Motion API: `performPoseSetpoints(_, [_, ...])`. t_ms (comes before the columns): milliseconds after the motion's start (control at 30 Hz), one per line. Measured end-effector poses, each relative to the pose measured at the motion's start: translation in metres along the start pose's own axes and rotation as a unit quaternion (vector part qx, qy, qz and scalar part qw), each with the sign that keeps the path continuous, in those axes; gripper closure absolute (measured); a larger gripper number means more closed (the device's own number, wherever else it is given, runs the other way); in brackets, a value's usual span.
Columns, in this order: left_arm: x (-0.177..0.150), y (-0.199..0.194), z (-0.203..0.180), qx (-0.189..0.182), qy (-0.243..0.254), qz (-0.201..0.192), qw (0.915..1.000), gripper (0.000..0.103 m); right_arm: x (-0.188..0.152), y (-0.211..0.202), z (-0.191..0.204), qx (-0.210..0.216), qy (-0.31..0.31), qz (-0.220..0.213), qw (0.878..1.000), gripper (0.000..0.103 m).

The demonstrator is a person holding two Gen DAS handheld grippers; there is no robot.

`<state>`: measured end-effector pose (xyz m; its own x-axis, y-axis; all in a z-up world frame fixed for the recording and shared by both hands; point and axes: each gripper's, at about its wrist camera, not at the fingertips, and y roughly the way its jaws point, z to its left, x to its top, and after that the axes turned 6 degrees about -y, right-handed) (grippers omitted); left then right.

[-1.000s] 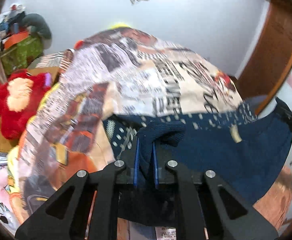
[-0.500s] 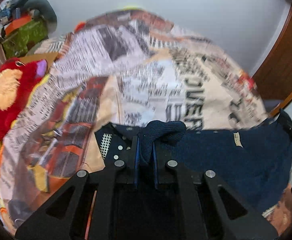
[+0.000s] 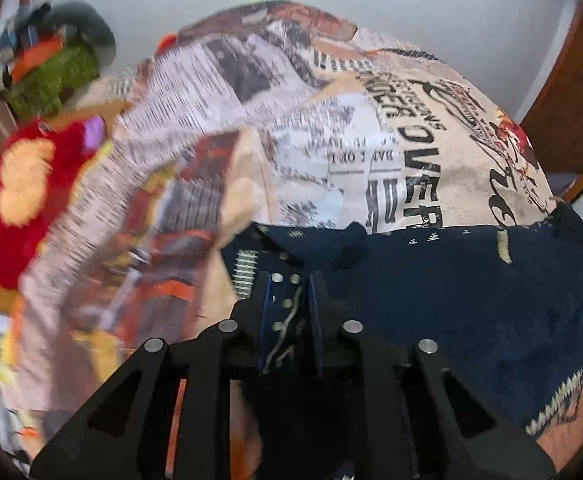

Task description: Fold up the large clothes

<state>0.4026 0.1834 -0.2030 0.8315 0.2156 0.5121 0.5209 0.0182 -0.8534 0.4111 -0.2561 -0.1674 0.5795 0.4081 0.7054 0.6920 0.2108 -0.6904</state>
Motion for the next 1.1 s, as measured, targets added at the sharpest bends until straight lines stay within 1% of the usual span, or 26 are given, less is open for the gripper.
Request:
performPoseSetpoints(33, [-0.001, -0.013, -0.003, 0.003, 0.013, -0.007, 0.9999, 0.074, 0.001, -0.013, 0.001, -0.006, -0.008, -0.018, 1.0, 0.028])
performPoseSetpoints(67, [-0.001, -0.02, -0.004, 0.005, 0.022, -0.012, 0.9997, 0.062, 0.003, -0.021, 0.002, -0.007, -0.013, -0.027, 1.0, 0.025])
performPoseSetpoints(100, [-0.003, -0.032, -0.009, 0.007, 0.034, -0.021, 0.9992, 0.056, 0.005, -0.031, 0.004, -0.005, -0.018, -0.036, 0.999, 0.024])
performPoseSetpoints(133, [-0.004, -0.039, -0.013, 0.006, 0.044, -0.029, 0.9986, 0.045, 0.008, -0.042, 0.007, -0.001, -0.023, -0.043, 0.999, 0.021])
performPoseSetpoints(167, [-0.007, -0.049, -0.02, 0.002, 0.058, -0.038, 0.9976, 0.037, 0.01, -0.051, 0.011, 0.005, -0.026, -0.048, 0.999, 0.018])
performPoseSetpoints(200, [-0.011, -0.055, -0.028, -0.005, 0.071, -0.039, 0.9967, 0.034, 0.011, -0.059, 0.016, 0.012, -0.03, -0.053, 0.998, 0.017])
performPoseSetpoints(267, [-0.017, -0.06, -0.042, -0.027, 0.091, -0.028, 0.9951, 0.027, 0.012, -0.072, 0.027, 0.023, -0.038, -0.059, 0.997, 0.01])
performPoseSetpoints(333, [-0.028, -0.057, -0.058, -0.057, 0.103, -0.005, 0.993, 0.024, 0.011, -0.078, 0.041, 0.033, -0.047, -0.062, 0.996, 0.008])
performPoseSetpoints(367, [-0.032, -0.054, -0.064, -0.066, 0.107, 0.005, 0.992, 0.024, 0.009, -0.079, 0.048, 0.039, -0.051, -0.06, 0.996, 0.007])
performPoseSetpoints(467, [-0.047, -0.032, -0.088, -0.078, 0.132, 0.042, 0.9873, 0.024, 0.003, -0.07, 0.069, 0.057, -0.066, -0.039, 0.995, 0.007])
performPoseSetpoints(567, [-0.055, -0.009, -0.108, -0.08, 0.141, 0.066, 0.9845, 0.024, -0.005, -0.044, 0.09, 0.078, -0.088, 0.005, 0.993, 0.007])
performPoseSetpoints(700, [-0.044, 0.016, -0.118, -0.082, 0.132, 0.078, 0.9847, 0.024, -0.017, -0.003, 0.106, 0.105, -0.109, 0.077, 0.985, 0.007])
performPoseSetpoints(733, [-0.039, 0.02, -0.118, -0.081, 0.129, 0.078, 0.9853, 0.024, -0.017, 0.005, 0.107, 0.099, -0.115, 0.085, 0.985, 0.007])
performPoseSetpoints(833, [-0.023, 0.032, -0.115, -0.072, 0.123, 0.068, 0.9874, 0.021, -0.012, 0.027, 0.102, 0.071, -0.129, 0.087, 0.985, 0.007])
performPoseSetpoints(867, [-0.018, 0.035, -0.113, -0.068, 0.121, 0.063, 0.9883, 0.021, -0.009, 0.036, 0.097, 0.056, -0.129, 0.088, 0.986, 0.007])
performPoseSetpoints(933, [-0.007, 0.04, -0.107, -0.056, 0.111, 0.049, 0.991, 0.02, -0.002, 0.048, 0.084, 0.043, -0.118, 0.092, 0.988, 0.007])
performPoseSetpoints(967, [-0.002, 0.042, -0.103, -0.04, 0.106, 0.041, 0.9927, 0.02, 0.001, 0.057, 0.076, 0.033, -0.107, 0.098, 0.989, 0.007])
performPoseSetpoints(1033, [0.007, 0.047, -0.094, 0.007, 0.096, 0.025, 0.9951, 0.021, 0.007, 0.068, 0.064, -0.002, -0.099, 0.103, 0.99, 0.007])
performPoseSetpoints(1067, [0.01, 0.049, -0.087, 0.02, 0.088, 0.024, 0.9956, 0.021, 0.009, 0.072, 0.058, -0.013, -0.095, 0.105, 0.99, 0.007])
performPoseSetpoints(1100, [0.013, 0.05, -0.079, 0.021, 0.081, 0.027, 0.9961, 0.022, 0.011, 0.076, 0.05, -0.014, -0.086, 0.109, 0.99, 0.007])
